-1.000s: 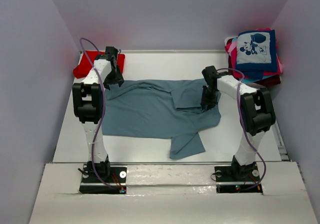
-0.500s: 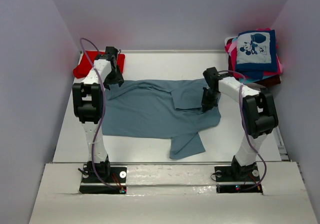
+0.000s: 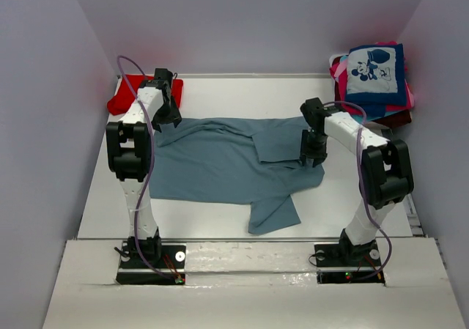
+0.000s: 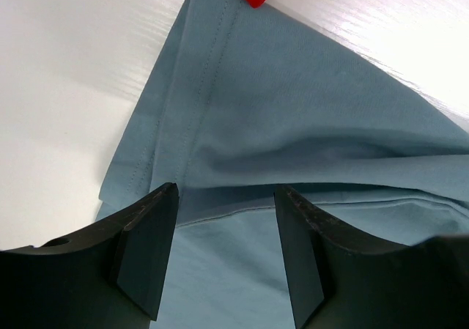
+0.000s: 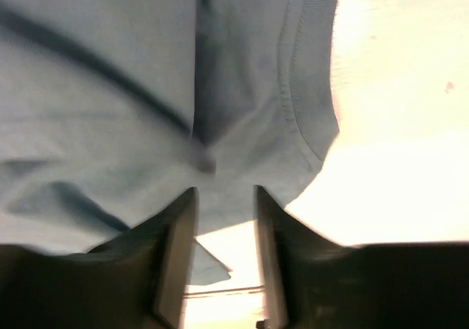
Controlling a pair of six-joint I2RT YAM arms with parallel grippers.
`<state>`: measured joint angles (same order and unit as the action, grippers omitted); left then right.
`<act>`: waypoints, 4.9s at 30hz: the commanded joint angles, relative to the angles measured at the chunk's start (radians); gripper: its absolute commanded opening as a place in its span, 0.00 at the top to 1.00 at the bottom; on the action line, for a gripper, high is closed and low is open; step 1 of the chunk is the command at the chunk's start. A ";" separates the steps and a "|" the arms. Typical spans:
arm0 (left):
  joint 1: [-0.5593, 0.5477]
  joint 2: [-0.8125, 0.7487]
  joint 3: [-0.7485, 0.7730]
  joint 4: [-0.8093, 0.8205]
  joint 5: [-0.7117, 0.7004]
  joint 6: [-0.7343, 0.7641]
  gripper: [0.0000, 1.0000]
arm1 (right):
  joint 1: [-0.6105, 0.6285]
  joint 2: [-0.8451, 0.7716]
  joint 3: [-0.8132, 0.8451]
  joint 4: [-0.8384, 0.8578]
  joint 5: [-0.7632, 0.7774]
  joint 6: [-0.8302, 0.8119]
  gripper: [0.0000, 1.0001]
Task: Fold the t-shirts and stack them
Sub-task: Fold the flattened tshirt in 1/3 of the way
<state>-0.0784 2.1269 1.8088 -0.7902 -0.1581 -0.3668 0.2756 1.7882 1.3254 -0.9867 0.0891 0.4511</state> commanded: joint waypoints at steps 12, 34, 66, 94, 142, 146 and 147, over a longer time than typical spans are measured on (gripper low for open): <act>-0.003 -0.045 0.015 -0.012 -0.009 0.008 0.34 | -0.004 0.020 0.084 0.049 0.080 0.020 0.30; -0.003 -0.015 0.038 -0.021 -0.023 0.012 0.34 | -0.033 0.474 0.667 0.022 -0.040 0.078 0.63; 0.043 0.245 0.233 -0.034 0.205 0.000 0.35 | -0.052 0.491 0.626 0.019 -0.127 0.054 0.70; 0.150 0.344 0.349 -0.135 0.077 0.012 0.33 | -0.162 0.554 0.710 -0.070 -0.094 0.000 0.69; 0.160 0.284 0.277 -0.121 0.068 0.020 0.33 | -0.204 0.536 0.790 -0.049 -0.292 0.011 0.52; 0.160 0.286 0.279 -0.122 0.069 0.020 0.33 | -0.204 0.505 0.742 -0.044 -0.316 0.018 0.53; 0.160 0.286 0.279 -0.121 0.069 0.020 0.33 | -0.204 0.484 0.729 -0.041 -0.321 0.020 0.54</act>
<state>0.0608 2.4172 2.1269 -0.8883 -0.0502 -0.3706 0.0731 2.3417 2.0960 -1.0447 -0.1867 0.4553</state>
